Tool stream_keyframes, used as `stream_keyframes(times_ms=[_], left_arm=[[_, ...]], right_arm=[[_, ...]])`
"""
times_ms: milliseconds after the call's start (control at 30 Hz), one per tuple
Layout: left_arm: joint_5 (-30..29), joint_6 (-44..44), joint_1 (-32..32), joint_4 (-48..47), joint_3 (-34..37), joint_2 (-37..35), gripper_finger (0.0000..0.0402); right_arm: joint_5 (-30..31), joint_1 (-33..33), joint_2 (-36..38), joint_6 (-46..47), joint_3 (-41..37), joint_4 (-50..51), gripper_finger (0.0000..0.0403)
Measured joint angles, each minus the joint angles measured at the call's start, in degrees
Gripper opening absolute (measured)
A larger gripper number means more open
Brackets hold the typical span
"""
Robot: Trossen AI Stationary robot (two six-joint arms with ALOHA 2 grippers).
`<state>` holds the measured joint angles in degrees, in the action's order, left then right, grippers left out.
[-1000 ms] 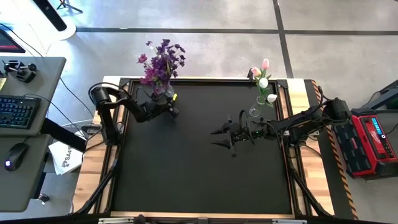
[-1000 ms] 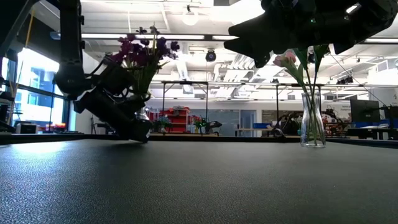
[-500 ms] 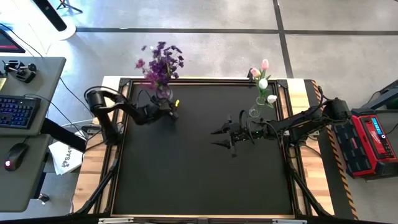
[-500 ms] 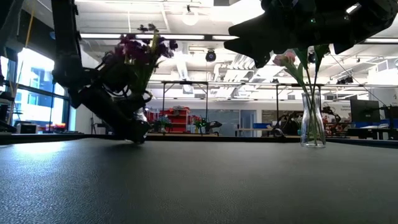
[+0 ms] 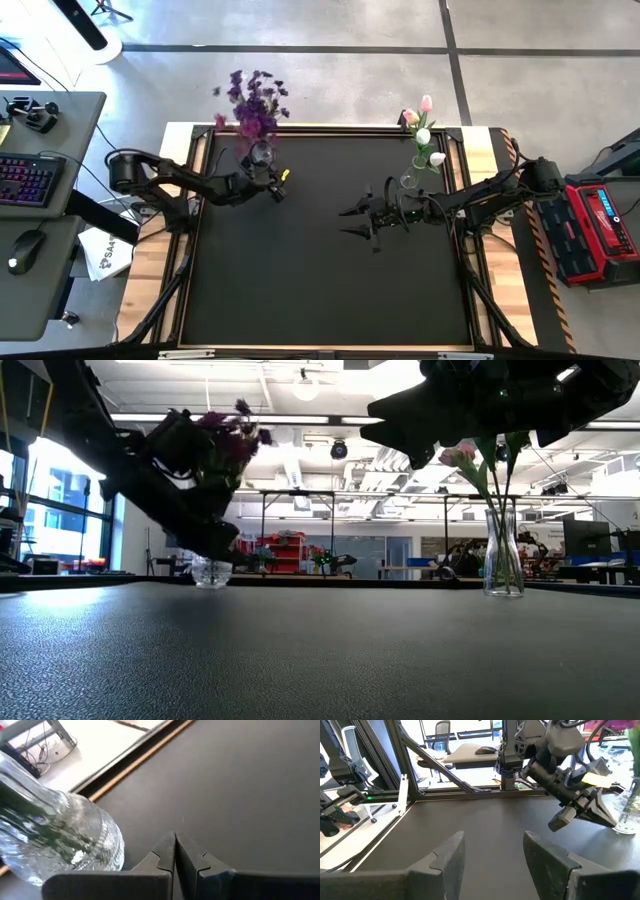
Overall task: Sort flowers into vase by color
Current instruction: Adjust the right transparent vase
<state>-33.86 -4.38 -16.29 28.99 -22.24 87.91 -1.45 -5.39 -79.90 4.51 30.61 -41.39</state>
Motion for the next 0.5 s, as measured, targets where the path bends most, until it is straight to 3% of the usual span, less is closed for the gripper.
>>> stream_keyframes(times_ms=[300,500], left_arm=[[1.26,1.61,0.08,0.22,-0.02,-1.35,0.0000],[11.88,1.59,2.31,-0.07,-0.04,-3.05,0.0000]], right_arm=[[0.02,0.00,0.00,-0.02,0.00,0.02,0.0185],[0.02,0.00,0.00,-0.02,0.00,0.04,0.0185]])
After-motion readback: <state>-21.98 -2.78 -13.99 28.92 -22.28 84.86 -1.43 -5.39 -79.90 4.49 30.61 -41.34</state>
